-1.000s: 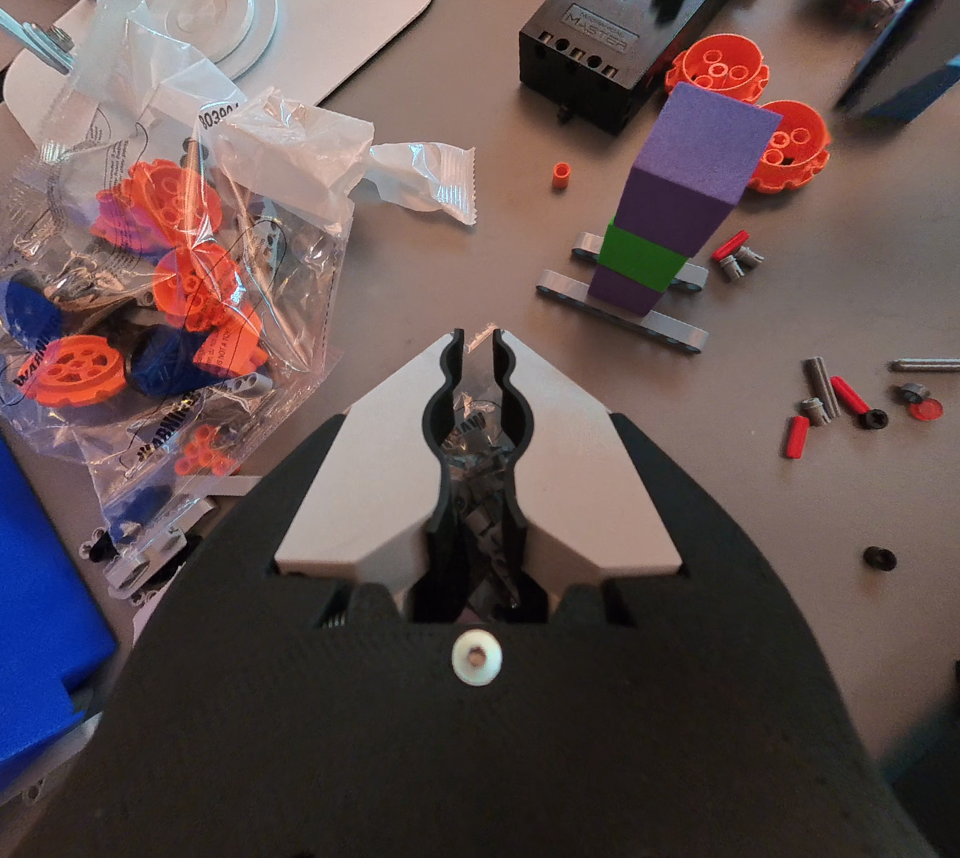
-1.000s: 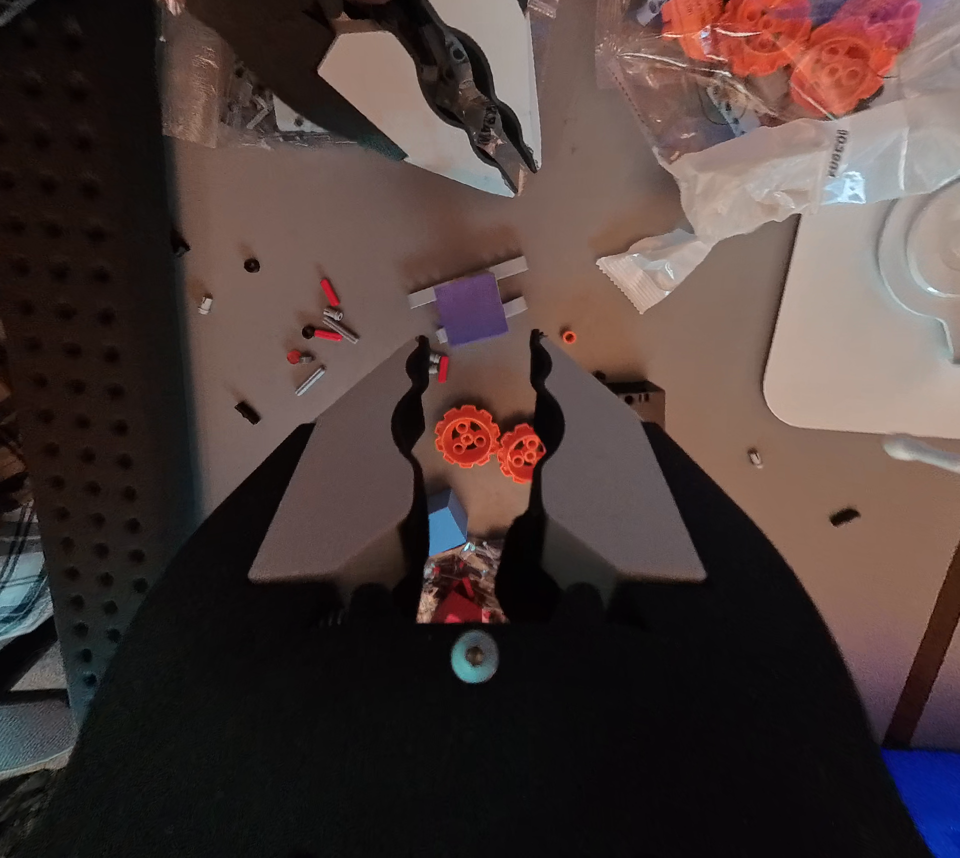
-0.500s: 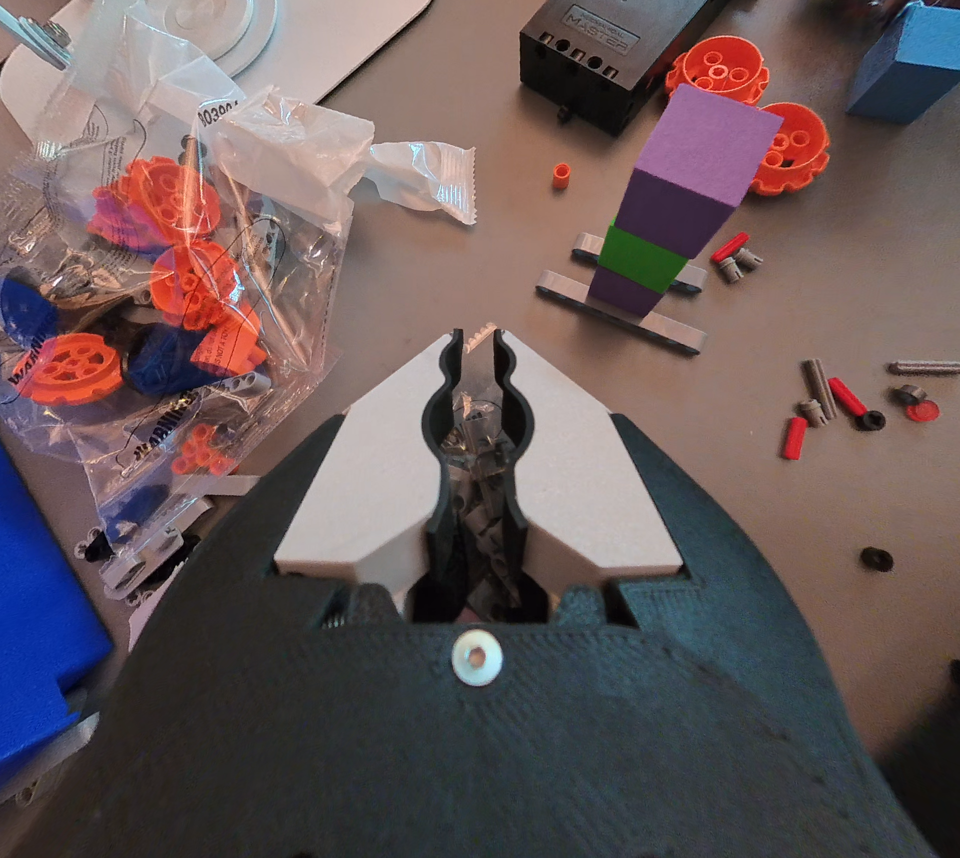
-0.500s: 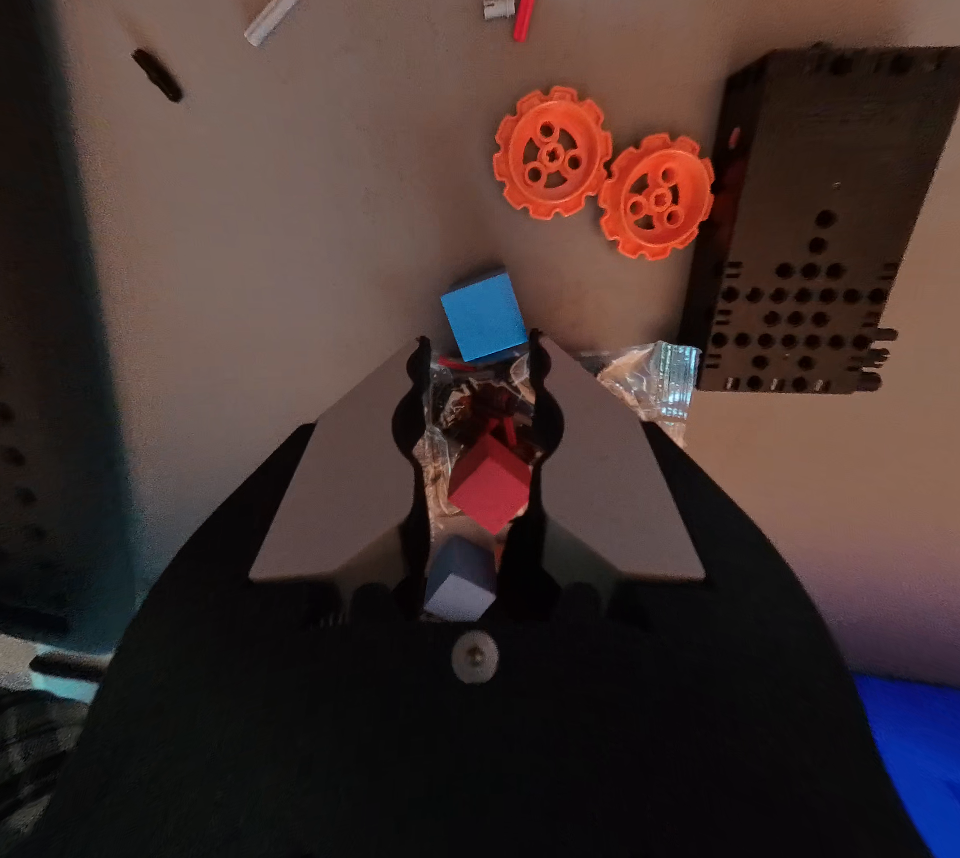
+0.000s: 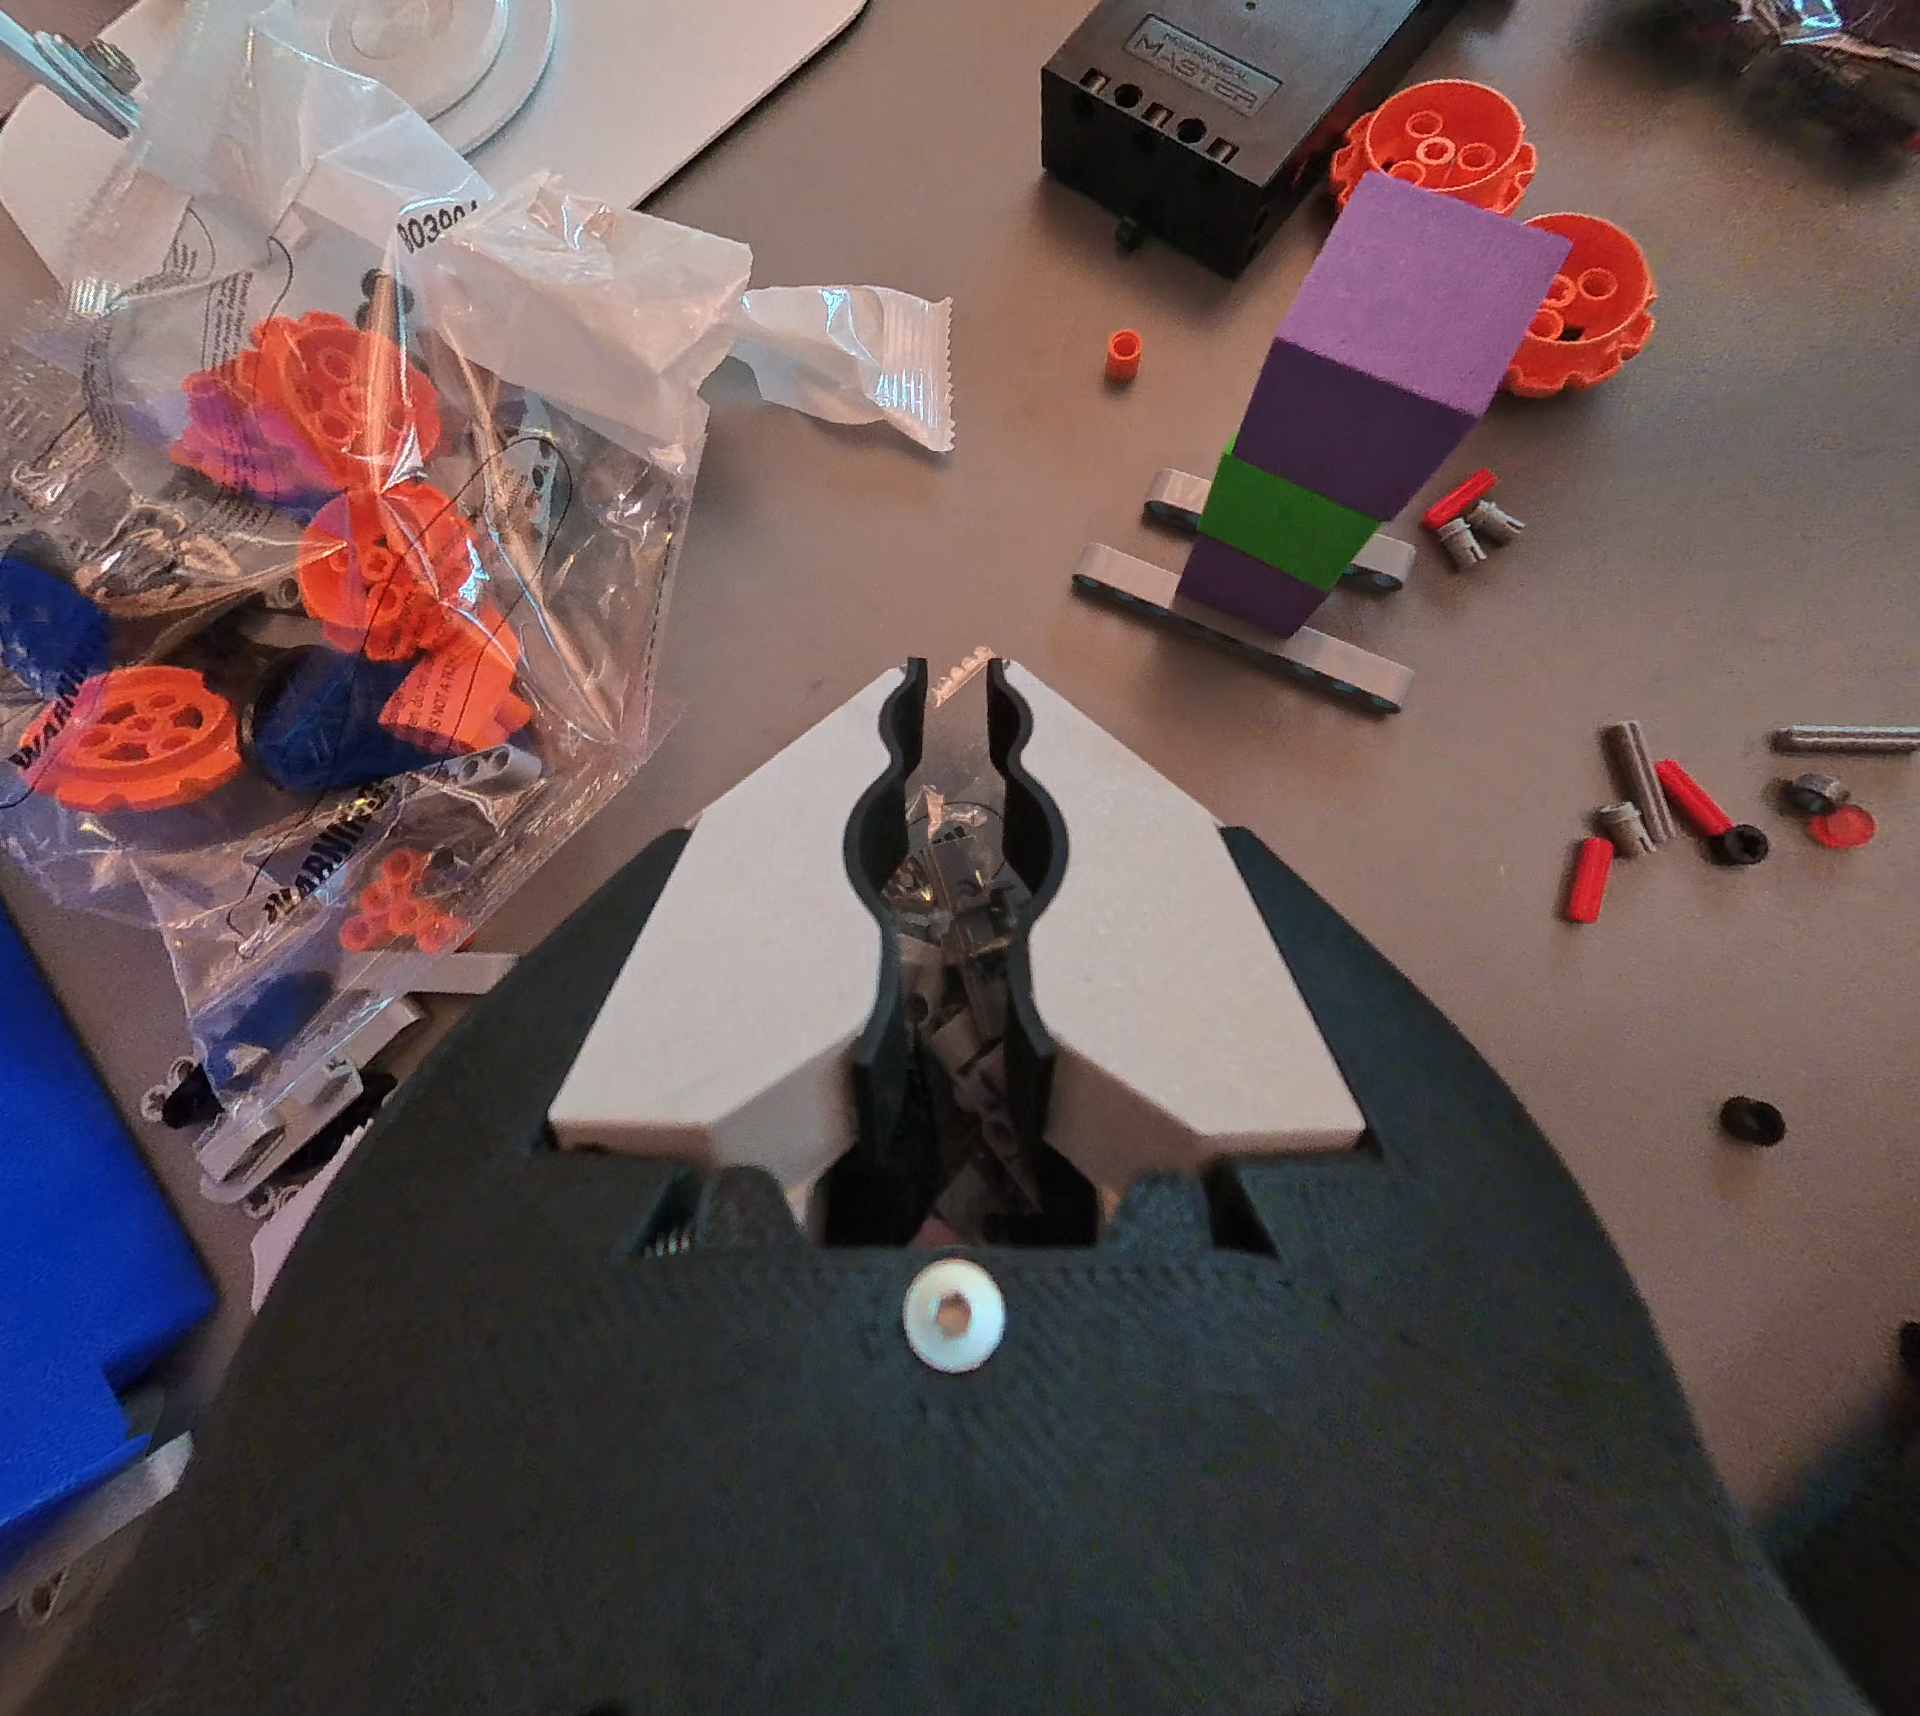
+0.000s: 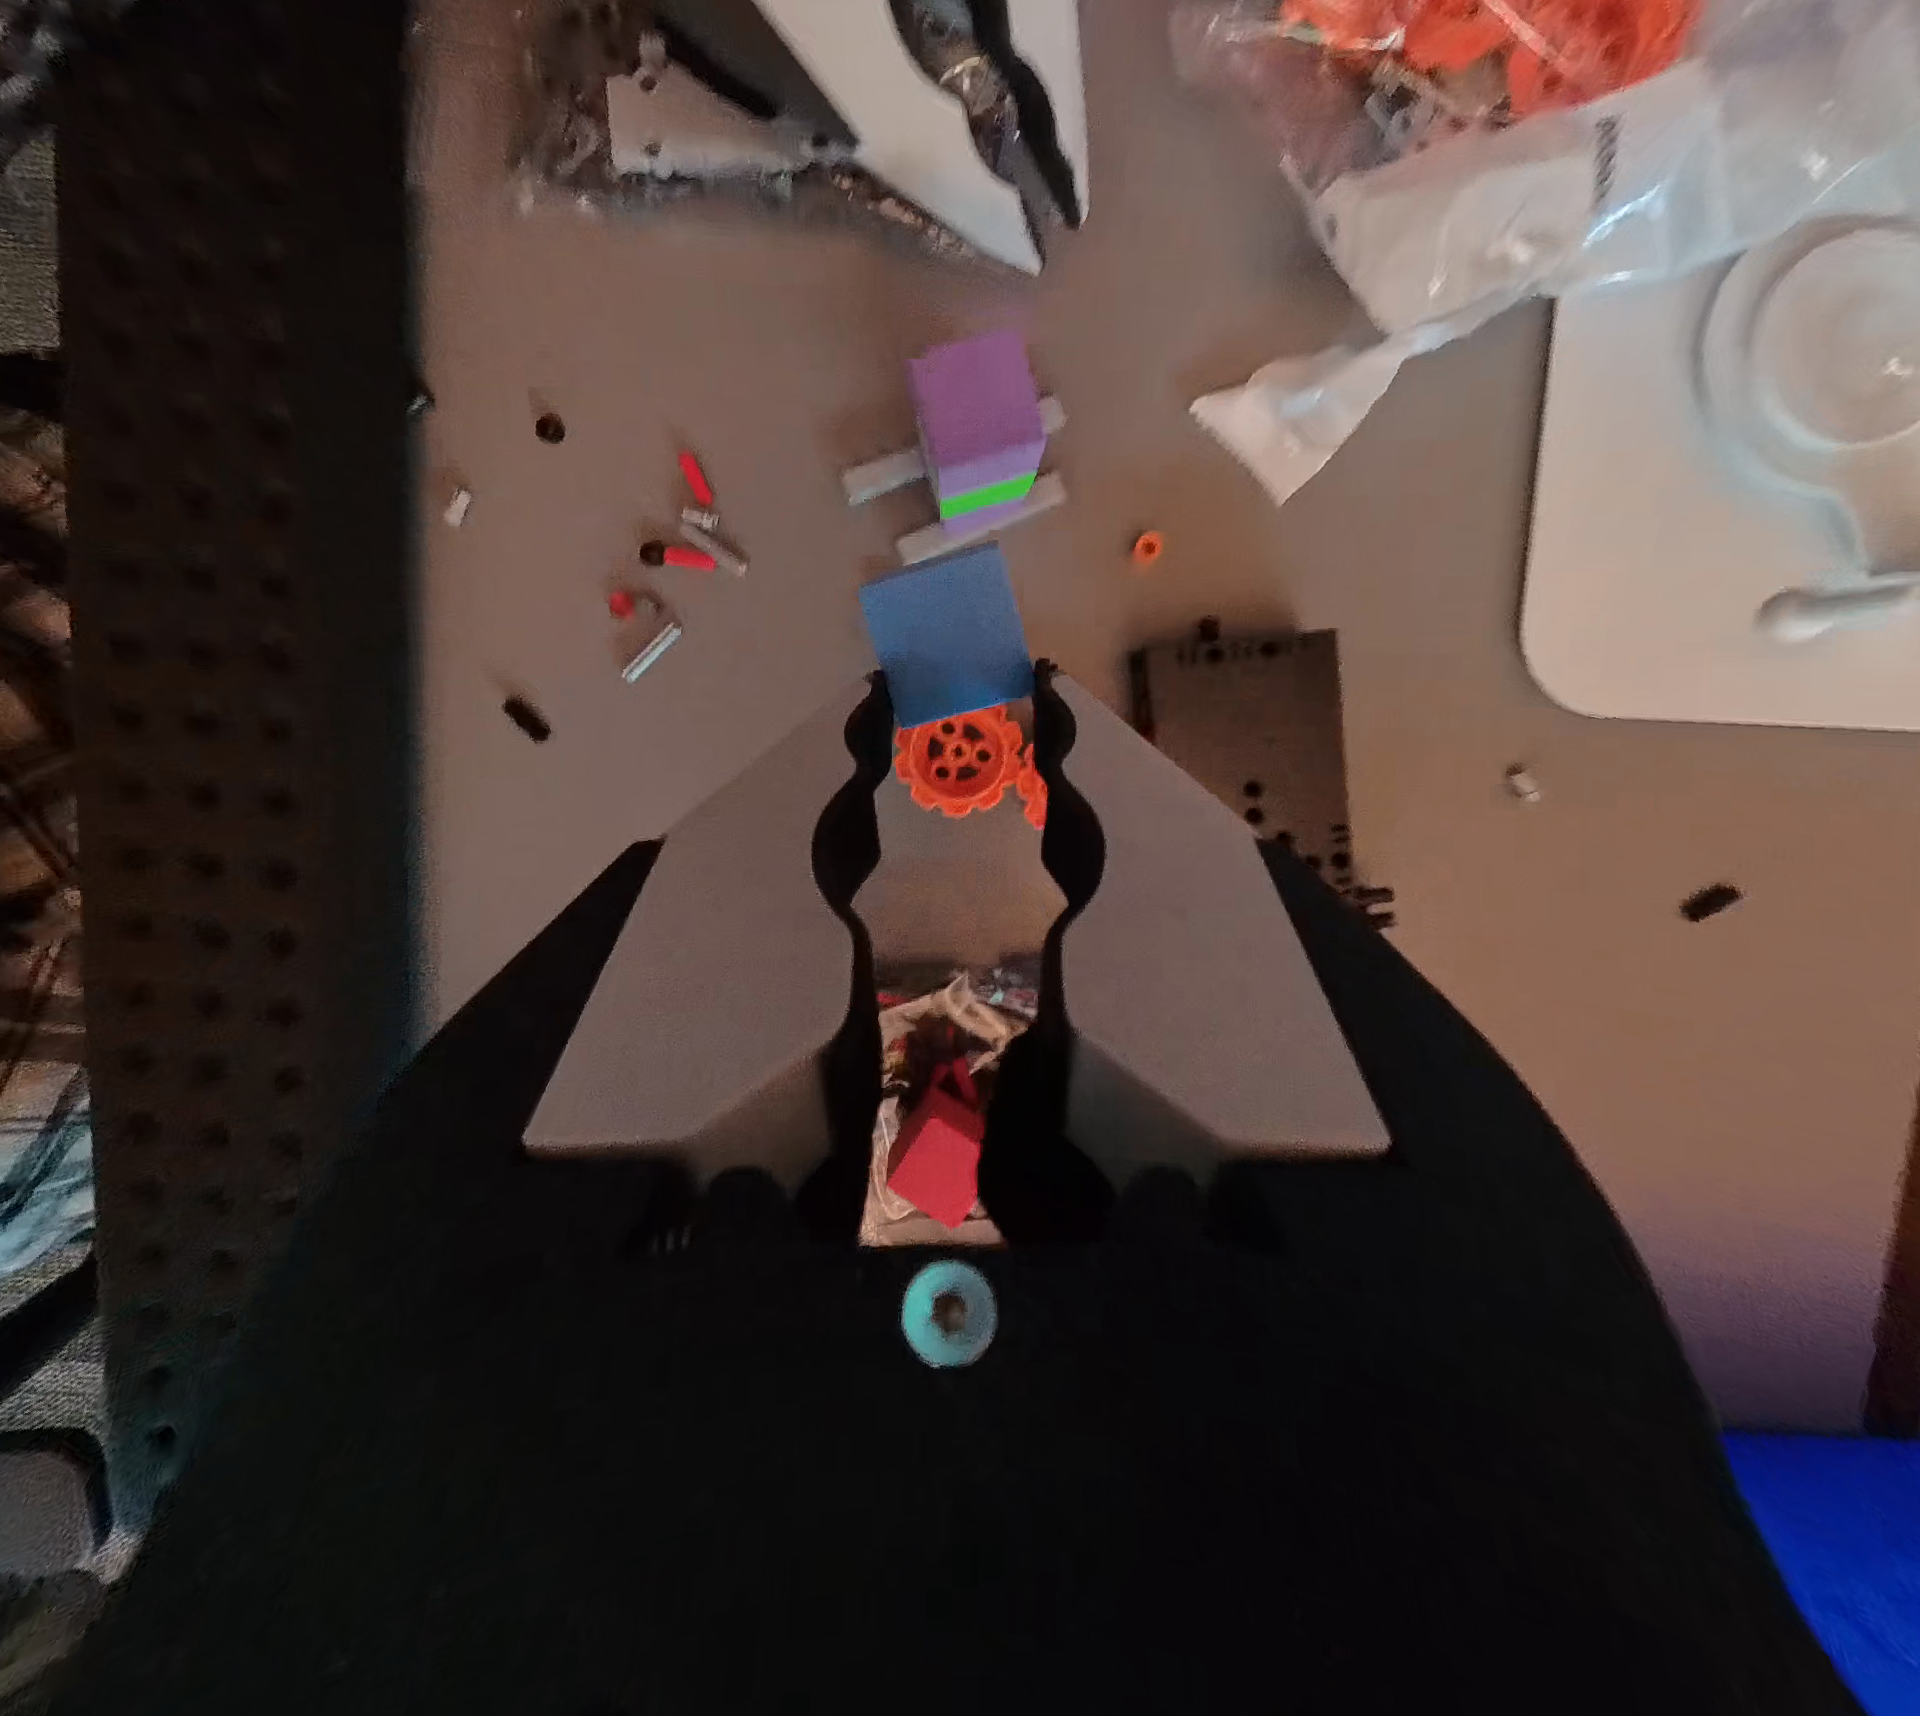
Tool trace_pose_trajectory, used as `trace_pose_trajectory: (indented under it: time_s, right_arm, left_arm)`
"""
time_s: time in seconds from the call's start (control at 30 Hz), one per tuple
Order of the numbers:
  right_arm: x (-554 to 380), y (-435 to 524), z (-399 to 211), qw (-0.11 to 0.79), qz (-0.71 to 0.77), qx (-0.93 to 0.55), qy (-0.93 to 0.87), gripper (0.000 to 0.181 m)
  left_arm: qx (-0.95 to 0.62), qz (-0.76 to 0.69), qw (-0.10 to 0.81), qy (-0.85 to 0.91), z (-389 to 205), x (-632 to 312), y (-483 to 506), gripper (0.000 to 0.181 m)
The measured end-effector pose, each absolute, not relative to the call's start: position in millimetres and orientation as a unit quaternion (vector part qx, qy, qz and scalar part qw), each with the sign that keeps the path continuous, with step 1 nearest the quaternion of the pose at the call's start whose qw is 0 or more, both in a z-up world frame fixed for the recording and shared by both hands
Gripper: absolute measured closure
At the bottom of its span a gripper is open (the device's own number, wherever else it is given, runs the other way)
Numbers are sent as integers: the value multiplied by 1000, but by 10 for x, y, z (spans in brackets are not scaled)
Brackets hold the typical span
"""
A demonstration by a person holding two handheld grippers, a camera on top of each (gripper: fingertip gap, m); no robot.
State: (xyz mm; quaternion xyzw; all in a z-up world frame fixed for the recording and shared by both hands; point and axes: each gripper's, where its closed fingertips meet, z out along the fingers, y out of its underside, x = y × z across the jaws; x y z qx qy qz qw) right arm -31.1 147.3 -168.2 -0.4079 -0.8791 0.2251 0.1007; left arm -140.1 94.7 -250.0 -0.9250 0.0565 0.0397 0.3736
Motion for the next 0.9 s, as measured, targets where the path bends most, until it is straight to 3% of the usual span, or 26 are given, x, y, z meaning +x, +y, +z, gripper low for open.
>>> trace_pose_trajectory:
  time_s: [0.9]
  right_arm:
    - [-745, 1194, -1786, 59, 154, -402, -900, 156]
  left_arm:
    - [-926, 38, 371, 52, -2505, -1415, 936, 171]
